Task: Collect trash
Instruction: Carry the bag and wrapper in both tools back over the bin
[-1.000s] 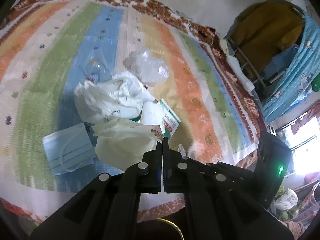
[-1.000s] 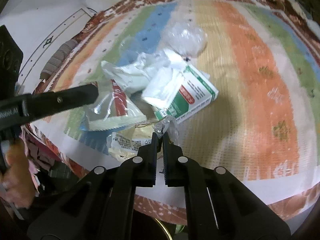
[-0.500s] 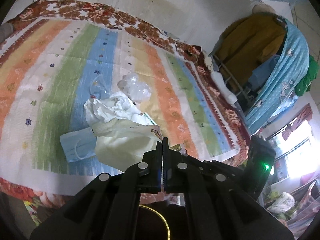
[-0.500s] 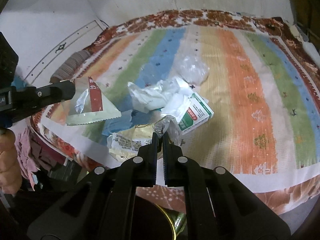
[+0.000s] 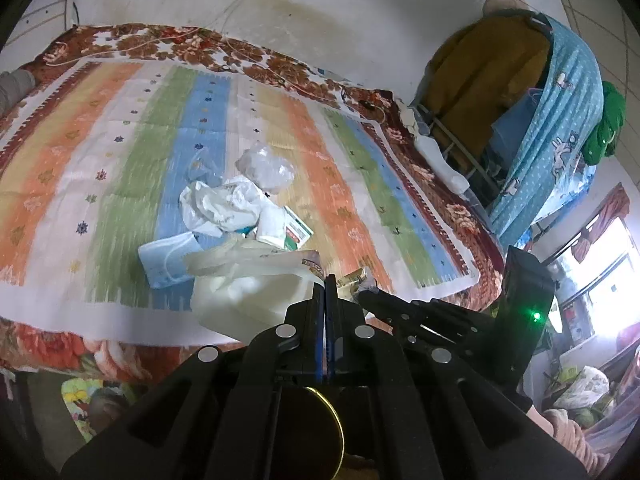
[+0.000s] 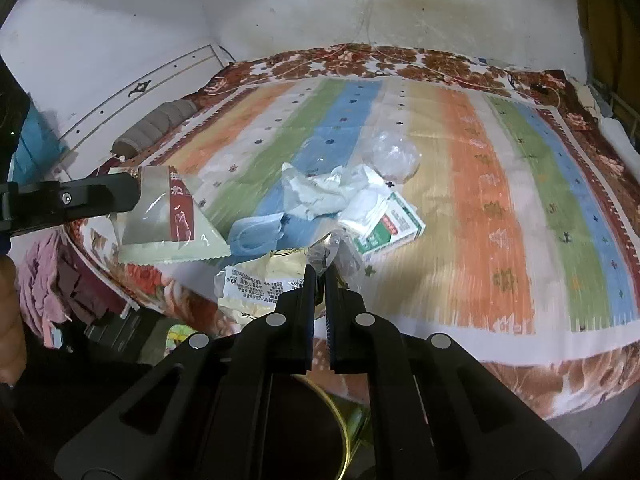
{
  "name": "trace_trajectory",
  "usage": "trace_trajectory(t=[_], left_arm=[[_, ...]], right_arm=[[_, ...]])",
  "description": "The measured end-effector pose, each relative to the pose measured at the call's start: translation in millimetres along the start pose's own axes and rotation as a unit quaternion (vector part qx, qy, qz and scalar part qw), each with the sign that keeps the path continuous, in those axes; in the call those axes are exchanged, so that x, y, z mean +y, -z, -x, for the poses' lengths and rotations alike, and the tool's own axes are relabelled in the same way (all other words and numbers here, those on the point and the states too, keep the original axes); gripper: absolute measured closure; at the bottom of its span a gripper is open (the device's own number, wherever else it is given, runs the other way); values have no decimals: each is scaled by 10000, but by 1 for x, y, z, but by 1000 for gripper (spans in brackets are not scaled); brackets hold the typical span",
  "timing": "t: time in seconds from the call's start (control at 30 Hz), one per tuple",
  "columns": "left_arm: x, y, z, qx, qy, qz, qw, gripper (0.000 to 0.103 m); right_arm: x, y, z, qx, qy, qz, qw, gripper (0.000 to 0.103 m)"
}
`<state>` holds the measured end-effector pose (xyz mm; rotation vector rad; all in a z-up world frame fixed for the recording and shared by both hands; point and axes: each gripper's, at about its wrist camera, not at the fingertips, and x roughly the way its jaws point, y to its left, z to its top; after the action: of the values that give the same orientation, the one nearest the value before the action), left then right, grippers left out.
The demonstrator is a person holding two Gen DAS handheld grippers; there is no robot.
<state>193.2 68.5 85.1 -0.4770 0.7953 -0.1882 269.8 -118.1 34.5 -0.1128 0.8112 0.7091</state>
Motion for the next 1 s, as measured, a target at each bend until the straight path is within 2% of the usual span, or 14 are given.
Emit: trace_trajectory(t=[0.2, 0.4, 0.73, 1.0], left_arm=[[-2, 27, 9, 34, -107, -16, 9999, 103], [10, 58, 17, 62, -154, 262, 9995, 103], [14, 102, 13, 286, -292, 438, 9982, 103], [12, 135, 2, 543, -467, 493, 9962, 103]], right_arm=[[9, 25, 13, 71, 78, -6, 9999, 99], [17, 46, 26, 72, -53, -28, 10000, 99], [17, 76, 31, 329, -99, -235, 9991, 99], [21, 106, 24, 703, -142, -370, 9967, 99]])
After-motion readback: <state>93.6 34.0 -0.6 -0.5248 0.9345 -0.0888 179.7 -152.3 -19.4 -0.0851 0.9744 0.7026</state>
